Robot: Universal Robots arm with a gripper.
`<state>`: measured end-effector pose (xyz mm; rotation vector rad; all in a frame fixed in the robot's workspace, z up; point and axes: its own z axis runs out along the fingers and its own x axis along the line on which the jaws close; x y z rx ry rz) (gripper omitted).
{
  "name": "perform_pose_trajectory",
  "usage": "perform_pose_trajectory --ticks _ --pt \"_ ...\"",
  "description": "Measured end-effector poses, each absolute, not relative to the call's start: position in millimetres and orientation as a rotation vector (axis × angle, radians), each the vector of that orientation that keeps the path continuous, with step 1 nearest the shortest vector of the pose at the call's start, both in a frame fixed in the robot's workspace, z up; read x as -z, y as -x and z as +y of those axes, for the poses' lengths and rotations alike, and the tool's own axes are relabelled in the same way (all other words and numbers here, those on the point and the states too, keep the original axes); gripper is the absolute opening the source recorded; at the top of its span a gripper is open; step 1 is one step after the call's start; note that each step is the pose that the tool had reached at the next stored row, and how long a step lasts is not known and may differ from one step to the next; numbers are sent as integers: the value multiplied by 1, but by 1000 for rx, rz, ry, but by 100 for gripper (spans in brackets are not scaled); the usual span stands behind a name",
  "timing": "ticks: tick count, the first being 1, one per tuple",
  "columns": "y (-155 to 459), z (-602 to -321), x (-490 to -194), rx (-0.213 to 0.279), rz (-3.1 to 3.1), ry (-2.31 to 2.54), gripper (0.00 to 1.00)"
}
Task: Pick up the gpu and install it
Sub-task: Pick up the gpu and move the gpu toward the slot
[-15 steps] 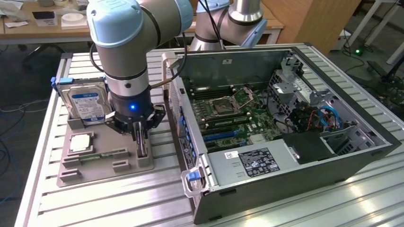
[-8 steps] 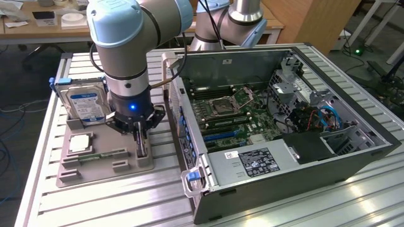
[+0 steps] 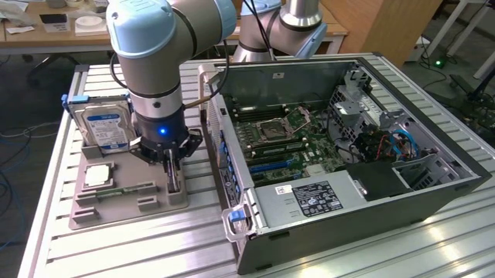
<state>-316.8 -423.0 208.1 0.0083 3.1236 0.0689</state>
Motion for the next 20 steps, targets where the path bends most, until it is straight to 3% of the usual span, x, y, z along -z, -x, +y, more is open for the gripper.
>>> perform_pose_trajectory --ticks 15,20 --pt "317 -423 -209 -71 3123 -8 29" --pt "317 -423 -223 -82 3123 -8 29"
